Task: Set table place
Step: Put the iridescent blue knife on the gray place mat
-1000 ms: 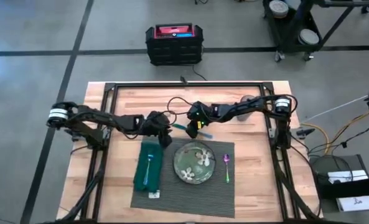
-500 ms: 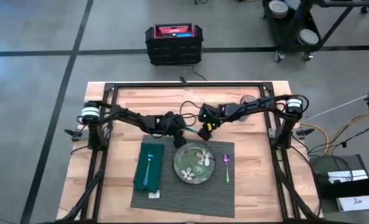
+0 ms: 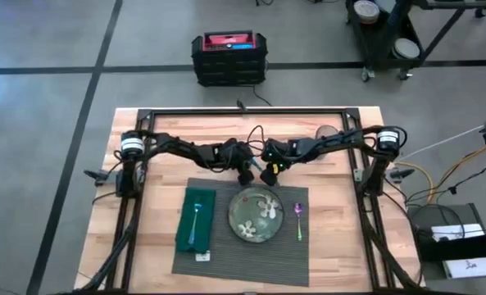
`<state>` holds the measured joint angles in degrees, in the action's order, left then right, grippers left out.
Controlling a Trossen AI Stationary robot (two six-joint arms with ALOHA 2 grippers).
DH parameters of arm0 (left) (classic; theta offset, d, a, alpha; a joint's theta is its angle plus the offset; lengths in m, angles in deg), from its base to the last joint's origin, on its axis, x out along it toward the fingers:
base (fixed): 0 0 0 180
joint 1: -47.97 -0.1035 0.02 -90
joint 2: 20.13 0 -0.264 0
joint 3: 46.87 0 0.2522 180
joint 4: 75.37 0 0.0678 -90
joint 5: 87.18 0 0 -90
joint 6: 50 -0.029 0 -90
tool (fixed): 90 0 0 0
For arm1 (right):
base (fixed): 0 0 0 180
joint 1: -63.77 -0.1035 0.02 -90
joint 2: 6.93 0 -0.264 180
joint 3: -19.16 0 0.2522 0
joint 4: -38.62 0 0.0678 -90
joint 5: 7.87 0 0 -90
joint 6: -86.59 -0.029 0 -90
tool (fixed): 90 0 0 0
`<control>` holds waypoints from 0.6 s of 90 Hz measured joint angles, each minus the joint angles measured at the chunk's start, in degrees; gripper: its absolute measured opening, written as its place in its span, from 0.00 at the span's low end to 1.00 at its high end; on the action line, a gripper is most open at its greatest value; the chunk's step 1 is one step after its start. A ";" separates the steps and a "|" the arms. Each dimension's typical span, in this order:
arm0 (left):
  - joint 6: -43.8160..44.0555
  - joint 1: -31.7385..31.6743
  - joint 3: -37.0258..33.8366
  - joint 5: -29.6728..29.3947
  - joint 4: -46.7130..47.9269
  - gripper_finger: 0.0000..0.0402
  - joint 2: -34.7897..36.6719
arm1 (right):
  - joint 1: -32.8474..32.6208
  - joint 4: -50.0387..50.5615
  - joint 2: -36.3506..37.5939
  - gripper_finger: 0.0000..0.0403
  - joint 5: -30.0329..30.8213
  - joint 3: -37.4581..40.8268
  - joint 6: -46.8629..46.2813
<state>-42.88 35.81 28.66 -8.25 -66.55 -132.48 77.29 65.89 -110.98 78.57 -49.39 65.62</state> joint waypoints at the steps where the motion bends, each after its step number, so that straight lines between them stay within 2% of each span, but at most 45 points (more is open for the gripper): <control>1: -0.02 -0.07 0.07 0.00 -0.05 0.19 0.00 | 0.00 -0.03 0.00 0.00 -0.06 0.00 -0.20; 38: -1.66 -1.02 0.43 0.02 -0.74 0.19 0.00 | -0.39 -3.06 -0.22 0.00 0.06 0.07 -3.13; 54: -0.56 -0.73 0.43 2.47 6.03 0.19 2.54 | 0.04 0.95 0.56 0.00 -0.01 -0.17 -1.69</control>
<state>-43.45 35.09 29.08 -5.79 -60.52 -129.94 77.33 66.84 -110.42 78.56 -49.56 63.93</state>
